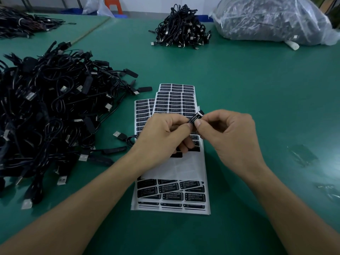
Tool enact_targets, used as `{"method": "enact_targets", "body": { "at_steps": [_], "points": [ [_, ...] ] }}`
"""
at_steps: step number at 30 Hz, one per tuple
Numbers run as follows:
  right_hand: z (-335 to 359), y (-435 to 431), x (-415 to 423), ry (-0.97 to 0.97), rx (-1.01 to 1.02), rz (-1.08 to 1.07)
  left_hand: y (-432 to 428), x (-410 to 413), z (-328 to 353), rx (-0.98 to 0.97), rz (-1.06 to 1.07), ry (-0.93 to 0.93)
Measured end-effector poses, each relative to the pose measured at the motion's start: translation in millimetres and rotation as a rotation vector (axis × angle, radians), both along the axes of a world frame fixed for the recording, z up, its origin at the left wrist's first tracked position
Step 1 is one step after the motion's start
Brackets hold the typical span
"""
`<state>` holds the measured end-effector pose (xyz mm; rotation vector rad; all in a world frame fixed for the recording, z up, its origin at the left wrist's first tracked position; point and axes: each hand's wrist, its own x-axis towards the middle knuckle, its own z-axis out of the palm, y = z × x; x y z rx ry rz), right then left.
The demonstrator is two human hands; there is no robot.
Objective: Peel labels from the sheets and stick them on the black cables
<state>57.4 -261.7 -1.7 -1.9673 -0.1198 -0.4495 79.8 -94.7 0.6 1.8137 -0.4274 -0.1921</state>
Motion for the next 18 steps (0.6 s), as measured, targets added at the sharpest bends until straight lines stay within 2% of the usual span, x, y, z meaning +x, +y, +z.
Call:
{"method": "enact_targets", "body": {
  "at_steps": [18],
  "points": [
    [0.3,-0.1,0.7,-0.017,0.034,-0.033,-1.5,1.0,-0.1,-0.069,0.007,0.037]
  ]
}}
